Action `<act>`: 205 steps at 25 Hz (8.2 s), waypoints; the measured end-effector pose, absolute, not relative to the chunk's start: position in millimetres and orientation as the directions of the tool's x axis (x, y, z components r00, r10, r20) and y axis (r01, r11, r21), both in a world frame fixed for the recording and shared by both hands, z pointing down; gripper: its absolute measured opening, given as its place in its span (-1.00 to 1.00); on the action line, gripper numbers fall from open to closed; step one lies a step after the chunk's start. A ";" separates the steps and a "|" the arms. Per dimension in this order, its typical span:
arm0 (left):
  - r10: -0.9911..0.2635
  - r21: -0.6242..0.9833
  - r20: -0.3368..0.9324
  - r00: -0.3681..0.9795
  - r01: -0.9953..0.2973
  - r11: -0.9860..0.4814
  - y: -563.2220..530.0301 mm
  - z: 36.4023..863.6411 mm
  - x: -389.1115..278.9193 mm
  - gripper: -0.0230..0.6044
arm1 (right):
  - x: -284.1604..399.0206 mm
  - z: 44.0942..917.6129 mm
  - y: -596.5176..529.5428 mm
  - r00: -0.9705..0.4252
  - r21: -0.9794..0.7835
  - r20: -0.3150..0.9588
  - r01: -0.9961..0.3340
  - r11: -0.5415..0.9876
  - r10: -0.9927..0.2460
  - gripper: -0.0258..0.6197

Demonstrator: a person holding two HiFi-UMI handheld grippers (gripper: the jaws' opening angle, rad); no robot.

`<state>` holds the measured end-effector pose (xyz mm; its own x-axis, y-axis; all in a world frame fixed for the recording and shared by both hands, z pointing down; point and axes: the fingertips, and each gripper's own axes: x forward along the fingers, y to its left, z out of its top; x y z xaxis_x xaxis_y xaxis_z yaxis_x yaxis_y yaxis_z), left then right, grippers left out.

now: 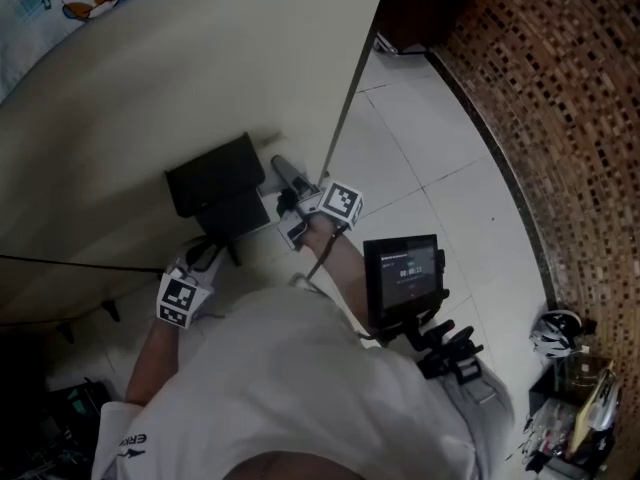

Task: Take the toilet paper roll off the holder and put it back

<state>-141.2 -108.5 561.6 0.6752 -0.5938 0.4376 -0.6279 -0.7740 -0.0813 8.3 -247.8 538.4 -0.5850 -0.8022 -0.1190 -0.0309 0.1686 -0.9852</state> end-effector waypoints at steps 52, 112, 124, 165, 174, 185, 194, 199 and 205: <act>-0.576 -0.067 0.489 0.655 -0.630 -0.773 -102.4 565.3 -132.6 -0.64 | -78.4 560.9 -205.9 -0.963 -0.878 -0.209 0.108 0.466 -0.169 0.43; -0.541 -0.055 0.484 0.688 -0.593 -0.803 -106.0 567.2 -136.3 -0.65 | -56.3 590.9 -203.9 -0.987 -0.834 -0.130 0.056 0.549 -0.097 0.33; -0.615 -0.101 0.472 0.631 -0.654 -0.749 -136.2 585.4 -144.1 -0.75 | -9.4 581.1 -209.1 -0.962 -0.833 -0.097 -0.061 0.550 -0.255 0.12; -0.738 0.045 0.226 0.636 -0.763 -0.645 -106.1 531.9 -160.0 -0.91 | -23.5 491.9 -129.1 -0.846 -0.682 0.060 -0.422 0.598 -0.530 -0.81; -0.785 0.053 0.153 0.601 -0.798 -0.601 -79.6 510.4 -147.5 -0.92 | -45.7 480.8 -95.3 -0.868 -0.505 0.096 -0.464 0.727 -0.487 -0.88; -0.892 0.080 0.122 0.436 -0.900 -0.429 -2.2 485.0 -96.0 -0.92 | -7.8 449.3 -19.6 -0.881 -0.224 0.116 -0.474 0.852 -0.459 -0.88; -0.920 0.064 0.109 0.377 -0.926 -0.372 62.9 478.3 -63.4 -0.92 | 7.9 435.1 37.6 -0.898 -0.151 0.095 -0.439 0.886 -0.429 -0.88; -0.907 0.055 0.105 0.407 -0.914 -0.403 69.0 470.4 -43.5 -0.92 | 20.1 425.8 46.6 -0.893 -0.165 0.075 -0.450 0.878 -0.444 -0.88; -0.882 0.051 0.076 0.465 -0.885 -0.462 64.7 450.1 -32.5 -0.92 | 19.3 410.8 47.9 -0.873 -0.140 0.066 -0.487 0.862 -0.483 -0.88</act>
<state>-32.5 64.7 450.1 0.4650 -0.8821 0.0756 -0.8852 -0.4624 0.0505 19.3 47.9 410.8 -0.8732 -0.4829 0.0661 -0.4873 0.8620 -0.1396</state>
